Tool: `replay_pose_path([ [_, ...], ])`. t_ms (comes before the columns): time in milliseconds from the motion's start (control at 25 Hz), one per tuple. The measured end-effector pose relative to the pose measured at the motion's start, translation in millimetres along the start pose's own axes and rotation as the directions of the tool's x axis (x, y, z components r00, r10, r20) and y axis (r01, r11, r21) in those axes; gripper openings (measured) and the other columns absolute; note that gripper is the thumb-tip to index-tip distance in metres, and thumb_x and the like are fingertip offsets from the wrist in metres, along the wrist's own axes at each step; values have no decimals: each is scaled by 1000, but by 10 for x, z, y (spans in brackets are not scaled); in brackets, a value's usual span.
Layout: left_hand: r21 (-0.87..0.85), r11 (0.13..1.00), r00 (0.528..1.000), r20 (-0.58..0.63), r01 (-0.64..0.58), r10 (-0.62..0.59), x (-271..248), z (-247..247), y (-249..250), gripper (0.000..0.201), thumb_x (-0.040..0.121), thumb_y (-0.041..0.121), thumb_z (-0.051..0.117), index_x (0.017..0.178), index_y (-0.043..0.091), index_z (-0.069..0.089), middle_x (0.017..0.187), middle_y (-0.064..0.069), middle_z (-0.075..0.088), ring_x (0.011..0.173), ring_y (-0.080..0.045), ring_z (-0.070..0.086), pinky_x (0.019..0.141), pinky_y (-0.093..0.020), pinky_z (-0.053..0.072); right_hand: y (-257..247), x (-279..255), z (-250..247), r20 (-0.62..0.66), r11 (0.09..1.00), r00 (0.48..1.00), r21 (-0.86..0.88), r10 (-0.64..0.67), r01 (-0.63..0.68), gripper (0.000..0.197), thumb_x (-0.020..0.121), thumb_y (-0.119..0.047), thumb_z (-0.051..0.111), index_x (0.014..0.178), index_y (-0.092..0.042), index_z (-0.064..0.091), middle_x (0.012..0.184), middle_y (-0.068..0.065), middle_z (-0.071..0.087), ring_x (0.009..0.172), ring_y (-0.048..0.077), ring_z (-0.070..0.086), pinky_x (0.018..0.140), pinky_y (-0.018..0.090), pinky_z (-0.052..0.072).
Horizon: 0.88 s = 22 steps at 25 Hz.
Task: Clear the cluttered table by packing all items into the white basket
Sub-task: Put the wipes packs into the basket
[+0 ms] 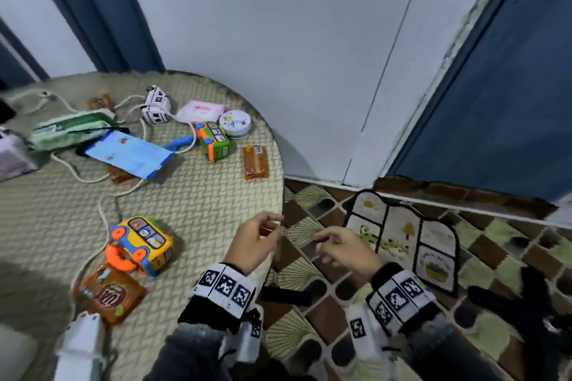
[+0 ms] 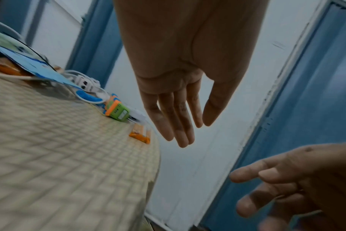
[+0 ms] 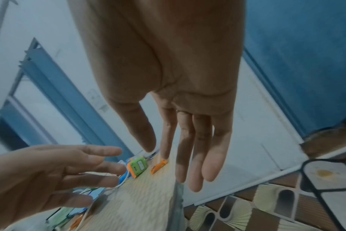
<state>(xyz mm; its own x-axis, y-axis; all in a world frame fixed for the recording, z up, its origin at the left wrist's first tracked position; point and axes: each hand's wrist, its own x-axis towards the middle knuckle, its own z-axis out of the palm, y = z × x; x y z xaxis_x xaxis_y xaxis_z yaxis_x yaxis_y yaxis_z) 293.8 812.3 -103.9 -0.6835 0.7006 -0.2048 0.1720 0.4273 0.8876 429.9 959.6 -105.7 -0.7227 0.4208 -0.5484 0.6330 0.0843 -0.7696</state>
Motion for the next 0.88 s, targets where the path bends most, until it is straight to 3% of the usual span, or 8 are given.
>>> replay_pose_path([
  [160, -62, 994, 976, -189, 93, -104, 208, -363, -62, 15, 93, 11, 58, 106, 16, 62, 94, -3, 65, 82, -8, 59, 65, -7, 43, -469, 595, -85, 131, 983, 985, -130, -114, 131, 17, 94, -12, 55, 109, -14, 62, 89, 12, 59, 68, 13, 56, 63, 21, 44],
  [320, -102, 984, 927, -335, 146, -172, 393, -808, -289, 16, 92, 14, 60, 107, 20, 62, 99, -4, 67, 91, -16, 63, 68, -19, 46, -959, 1128, 31, 278, 959, 943, -163, -181, 233, 14, 92, -12, 58, 102, -20, 62, 89, 14, 63, 75, 21, 59, 69, 32, 46],
  [480, -159, 973, 871, -441, 165, -219, 544, -1135, -465, 17, 91, 11, 61, 107, 18, 63, 97, -3, 68, 88, -13, 63, 61, -14, 43, -1389, 1575, 258, 358, 939, 909, -183, -212, 291, 18, 93, -8, 54, 110, -13, 61, 96, 19, 64, 72, 18, 56, 60, 23, 42],
  [600, -209, 959, 825, -495, 191, -272, 651, -1356, -586, 19, 91, 12, 61, 110, 15, 64, 97, -5, 69, 88, -13, 63, 61, -15, 42, -1657, 1848, 450, 446, 928, 871, -191, -207, 319, 18, 94, -7, 53, 109, -14, 60, 98, 27, 65, 74, 21, 56, 61, 27, 42],
  [760, -287, 935, 770, -542, 206, -336, 748, -1539, -696, 20, 91, 10, 61, 111, 13, 63, 98, -5, 68, 86, -10, 61, 60, -13, 42, -1901, 2093, 649, 519, 907, 833, -230, -192, 353, 20, 95, -12, 55, 114, -17, 60, 80, 10, 60, 71, 15, 58, 61, 23, 43],
  [880, -331, 919, 732, -569, 215, -376, 812, -1621, -772, 19, 91, 10, 60, 110, 14, 63, 93, -2, 68, 84, -8, 61, 61, -13, 41, -2046, 2264, 825, 544, 902, 821, -243, -177, 356, 19, 96, -11, 52, 113, -16, 60, 90, 15, 62, 65, 10, 56, 55, 18, 42],
])
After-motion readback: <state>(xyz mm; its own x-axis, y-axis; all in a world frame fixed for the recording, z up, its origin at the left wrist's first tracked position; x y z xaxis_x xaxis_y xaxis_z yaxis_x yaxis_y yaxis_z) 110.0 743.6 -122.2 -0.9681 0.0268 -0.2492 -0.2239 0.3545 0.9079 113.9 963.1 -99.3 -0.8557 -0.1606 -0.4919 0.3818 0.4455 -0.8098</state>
